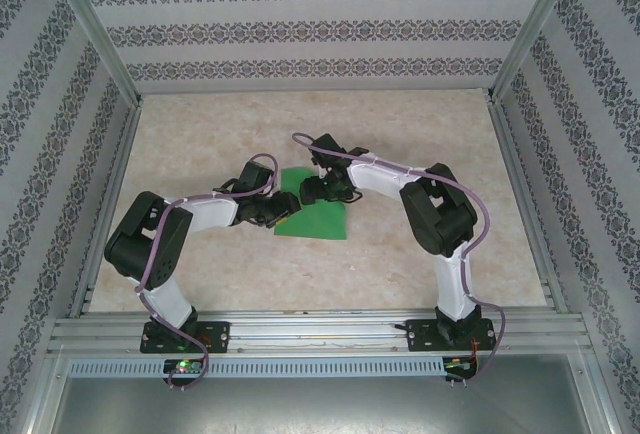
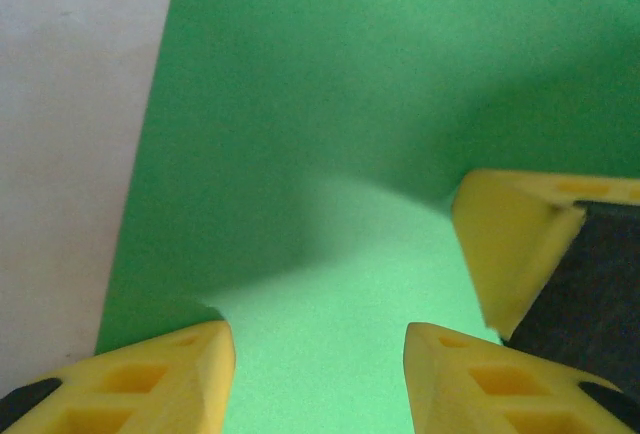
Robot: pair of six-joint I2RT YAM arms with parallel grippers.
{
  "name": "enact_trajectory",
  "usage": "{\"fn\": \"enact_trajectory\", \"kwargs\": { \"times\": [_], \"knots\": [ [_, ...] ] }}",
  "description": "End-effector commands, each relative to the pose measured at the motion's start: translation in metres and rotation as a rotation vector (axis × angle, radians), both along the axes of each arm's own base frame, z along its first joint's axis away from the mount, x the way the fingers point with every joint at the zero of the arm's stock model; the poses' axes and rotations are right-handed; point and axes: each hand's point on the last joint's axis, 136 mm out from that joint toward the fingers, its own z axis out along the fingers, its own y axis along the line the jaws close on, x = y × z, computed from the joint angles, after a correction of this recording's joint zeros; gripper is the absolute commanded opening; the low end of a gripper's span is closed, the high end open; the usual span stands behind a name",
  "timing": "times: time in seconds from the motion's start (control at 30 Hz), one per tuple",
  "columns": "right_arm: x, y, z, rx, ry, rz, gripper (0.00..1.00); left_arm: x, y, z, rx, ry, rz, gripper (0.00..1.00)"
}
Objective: Fold a paper plane with a square sheet of paper (fold left side to right side)
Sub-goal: Pick up the square sheet of paper from the center of the table.
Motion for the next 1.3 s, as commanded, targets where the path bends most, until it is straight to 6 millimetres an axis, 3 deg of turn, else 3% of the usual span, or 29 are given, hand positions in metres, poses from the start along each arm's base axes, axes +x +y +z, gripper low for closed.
{"fn": "enact_trajectory", "kwargs": {
  "times": [0.0,0.13,0.27,0.43,0.63,0.83,1.0,1.1,1.27],
  "knots": [
    [-0.018,0.003,0.001,0.031,0.066,0.015,0.74,-0.009,0.003,-0.018,0.016,0.054,-0.001,0.49],
    [-0.015,0.011,0.007,0.093,0.073,0.027,0.54,-0.005,-0.003,-0.010,-0.027,0.027,-0.004,0.49],
    [-0.010,0.015,0.017,0.182,0.077,0.029,0.41,0.000,-0.005,0.005,-0.057,-0.019,-0.012,0.53],
    [-0.005,0.015,0.044,0.321,0.042,0.067,0.36,0.004,0.004,0.034,-0.053,-0.107,-0.031,0.60],
    [-0.008,0.007,0.086,0.480,-0.008,0.132,0.34,0.008,0.033,0.082,-0.044,-0.267,-0.057,0.66],
    [-0.028,-0.017,0.143,0.611,-0.090,0.218,0.33,-0.001,0.051,0.151,-0.118,-0.519,-0.144,0.75],
    [-0.060,-0.038,0.198,0.751,-0.182,0.315,0.32,-0.022,0.045,0.213,-0.193,-0.775,-0.246,0.88],
    [-0.081,-0.041,0.226,0.819,-0.220,0.376,0.32,-0.034,0.041,0.240,-0.238,-0.888,-0.288,0.94],
    [-0.110,-0.039,0.267,0.938,-0.259,0.458,0.31,-0.048,0.031,0.270,-0.338,-0.976,-0.349,0.95]
  ]
}}
